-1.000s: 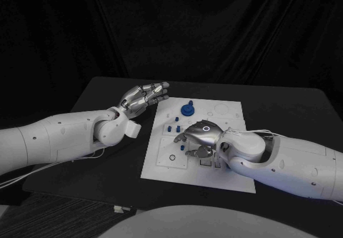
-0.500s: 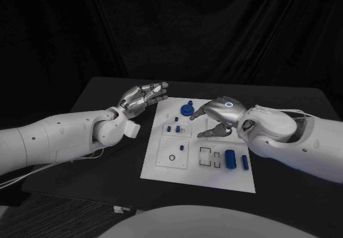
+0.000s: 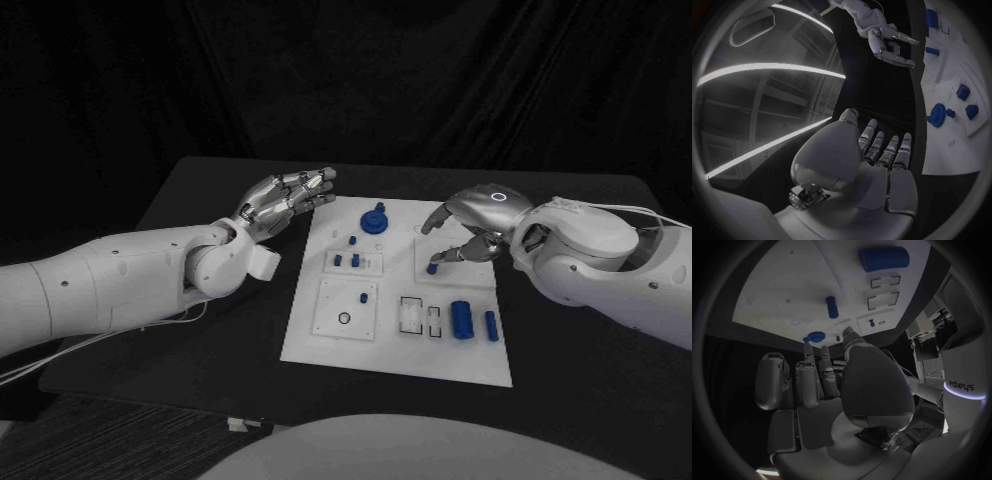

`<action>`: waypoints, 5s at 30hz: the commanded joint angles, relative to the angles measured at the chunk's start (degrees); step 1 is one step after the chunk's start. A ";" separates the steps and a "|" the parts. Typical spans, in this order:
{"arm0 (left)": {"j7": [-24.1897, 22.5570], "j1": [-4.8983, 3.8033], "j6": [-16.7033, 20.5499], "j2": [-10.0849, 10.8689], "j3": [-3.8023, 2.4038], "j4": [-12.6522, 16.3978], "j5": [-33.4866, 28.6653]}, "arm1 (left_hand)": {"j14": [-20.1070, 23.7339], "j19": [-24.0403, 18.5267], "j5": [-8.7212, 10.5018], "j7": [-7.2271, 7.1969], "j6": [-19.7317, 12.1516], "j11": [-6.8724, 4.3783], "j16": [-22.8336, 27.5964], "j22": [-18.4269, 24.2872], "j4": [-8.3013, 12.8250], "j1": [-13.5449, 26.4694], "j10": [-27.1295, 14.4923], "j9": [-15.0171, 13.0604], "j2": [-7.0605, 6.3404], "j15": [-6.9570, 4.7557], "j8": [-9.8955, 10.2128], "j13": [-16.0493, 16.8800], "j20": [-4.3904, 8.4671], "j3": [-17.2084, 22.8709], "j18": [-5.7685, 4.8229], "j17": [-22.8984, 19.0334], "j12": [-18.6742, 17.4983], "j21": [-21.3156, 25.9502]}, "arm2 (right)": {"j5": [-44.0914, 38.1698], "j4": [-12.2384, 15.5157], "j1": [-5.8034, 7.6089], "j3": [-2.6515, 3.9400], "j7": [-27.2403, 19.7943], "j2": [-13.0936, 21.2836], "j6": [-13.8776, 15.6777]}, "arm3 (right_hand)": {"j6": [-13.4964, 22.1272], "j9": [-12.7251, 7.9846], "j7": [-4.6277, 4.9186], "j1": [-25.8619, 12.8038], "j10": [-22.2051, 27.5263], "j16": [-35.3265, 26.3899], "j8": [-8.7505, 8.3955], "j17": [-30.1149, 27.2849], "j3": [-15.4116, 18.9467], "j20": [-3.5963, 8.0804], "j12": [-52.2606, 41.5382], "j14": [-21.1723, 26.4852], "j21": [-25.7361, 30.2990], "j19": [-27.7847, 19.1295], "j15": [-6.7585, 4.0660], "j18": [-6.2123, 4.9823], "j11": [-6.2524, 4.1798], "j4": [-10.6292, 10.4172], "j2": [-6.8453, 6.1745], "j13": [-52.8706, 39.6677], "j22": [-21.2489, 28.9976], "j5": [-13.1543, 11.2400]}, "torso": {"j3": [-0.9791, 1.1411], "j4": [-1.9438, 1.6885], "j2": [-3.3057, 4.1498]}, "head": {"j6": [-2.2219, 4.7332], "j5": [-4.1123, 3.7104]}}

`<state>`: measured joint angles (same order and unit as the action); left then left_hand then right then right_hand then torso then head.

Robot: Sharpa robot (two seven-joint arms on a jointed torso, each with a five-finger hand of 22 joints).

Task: Assemble the parts on the task board

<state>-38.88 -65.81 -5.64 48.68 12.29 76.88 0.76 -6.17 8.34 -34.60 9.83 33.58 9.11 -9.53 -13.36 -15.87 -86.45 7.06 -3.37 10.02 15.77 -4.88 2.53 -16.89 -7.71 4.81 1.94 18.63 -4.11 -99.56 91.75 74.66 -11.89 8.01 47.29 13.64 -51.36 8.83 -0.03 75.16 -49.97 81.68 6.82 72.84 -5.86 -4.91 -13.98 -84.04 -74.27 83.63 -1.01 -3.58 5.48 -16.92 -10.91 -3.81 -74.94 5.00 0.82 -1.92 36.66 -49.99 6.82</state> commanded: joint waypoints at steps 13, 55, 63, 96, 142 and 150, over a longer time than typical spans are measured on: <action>-2.74 0.37 -1.75 -0.21 -0.06 -0.34 -0.36 | 0.20 -0.27 -0.29 1.07 0.24 0.54 -0.14 0.19 0.04 -0.63 -0.02 -0.04 -0.12 0.37 -0.30 0.07 0.07 0.42 -0.58 0.00 0.06 0.24 | 0.68 -2.20 -3.39 -0.01 0.43 -0.32 -1.97 | -1.68 -0.48 3.36 3.40 -5.62 0.20 -0.81 -0.06 -1.36 0.04 0.57 -2.95 -0.46 1.47 -0.08 0.26 -0.54 1.29 1.80 -0.23 -10.68 4.30 | 0.01 -0.01 0.01 | -0.01 -0.10; -2.08 0.79 -2.28 -0.43 -0.06 -0.64 -0.36 | 0.26 -0.31 -0.51 1.61 1.35 1.37 -0.36 0.38 0.03 -0.93 0.99 -0.16 -0.05 0.39 -0.72 0.27 0.08 1.03 -0.51 0.01 1.46 0.32 | 2.12 -5.28 -5.39 0.00 -4.26 -3.86 -1.15 | -5.41 1.31 5.40 9.08 -12.84 0.58 1.36 0.17 -8.61 0.92 0.95 -2.82 -0.07 0.93 -1.13 0.16 -1.94 7.06 1.96 -1.27 -10.55 14.29 | 0.01 -0.01 0.02 | -0.01 0.30; -1.96 0.84 -2.24 -0.45 -0.06 -0.68 -0.36 | 0.26 -0.32 -0.58 1.65 1.51 1.44 -0.39 0.40 0.07 -1.01 1.08 -0.18 -0.04 0.38 -0.78 0.27 0.07 1.14 -0.50 0.01 1.55 0.33 | 2.18 -5.20 -5.52 0.00 -4.68 -3.66 0.13 | -8.90 4.92 5.87 10.86 -14.89 0.46 6.00 -0.03 -10.09 1.20 -0.99 -2.76 -0.07 0.87 -1.34 0.17 -2.78 9.93 2.89 -2.68 -10.55 17.74 | 0.01 -0.01 0.02 | -0.01 0.42; -1.38 1.00 -2.32 -0.54 -0.06 -0.84 -0.36 | 0.19 -0.15 -0.68 1.70 1.62 1.49 -0.54 0.17 0.10 -1.10 1.20 -0.19 -0.02 0.41 -0.84 0.28 0.07 1.27 -0.47 0.04 1.68 0.26 | 2.07 2.02 0.24 0.02 -2.61 -1.08 4.01 | -10.86 9.30 5.98 10.49 -18.27 0.97 9.08 1.07 -14.59 1.02 -4.14 -2.94 -0.36 0.78 -1.22 0.19 -3.50 13.94 3.33 -5.81 -10.60 11.73 | 0.00 -0.02 0.01 | -0.01 1.22; -2.45 1.05 -2.49 -0.97 -0.06 -1.31 -0.36 | -0.25 0.00 -0.90 2.01 2.58 1.95 -1.27 0.24 0.16 -1.64 1.94 -0.27 0.33 0.20 -1.26 0.36 0.08 2.33 -0.31 0.15 2.56 0.23 | -6.91 2.11 -7.39 0.02 -3.88 -16.66 -3.03 | -10.79 8.93 5.84 8.66 -19.00 1.07 6.94 1.36 -16.48 1.18 -3.47 -2.98 -0.63 0.88 -1.36 0.25 -3.66 13.88 1.77 -6.18 -10.66 11.38 | -0.01 0.01 0.01 | -0.01 2.48; -2.12 1.05 -2.74 -1.01 -0.06 -1.33 -0.36 | -0.42 -0.16 -0.89 2.18 2.79 2.22 -1.50 0.52 0.14 -1.75 2.11 -0.28 0.32 0.00 -1.38 0.35 0.09 2.65 -0.25 0.18 2.68 0.32 | -6.91 1.56 -8.18 0.02 -4.09 -17.06 -2.54 | -10.81 8.93 5.82 8.73 -19.18 1.07 6.83 1.37 -16.64 1.20 -3.54 -2.99 -0.53 0.85 -1.39 0.23 -3.72 14.01 1.74 -6.28 -10.64 11.46 | 0.00 0.00 0.02 | -0.01 2.97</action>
<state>-38.89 -64.84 -7.57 47.78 12.29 75.47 0.75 -6.28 8.34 -35.12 10.25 36.04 11.27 -10.65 -12.89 -15.72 -87.65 8.81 -3.60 10.32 15.67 -5.99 2.81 -16.89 -5.50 4.81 2.02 21.04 -4.11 -105.94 93.36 66.65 -11.90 4.42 30.30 10.86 -61.93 17.85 5.86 83.65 -66.11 82.58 13.91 74.19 -22.32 -4.09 -17.46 -83.85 -74.92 84.04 -2.05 -3.58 4.28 -2.85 -9.35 -6.90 -74.91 16.19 0.81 -1.92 36.67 -49.99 9.60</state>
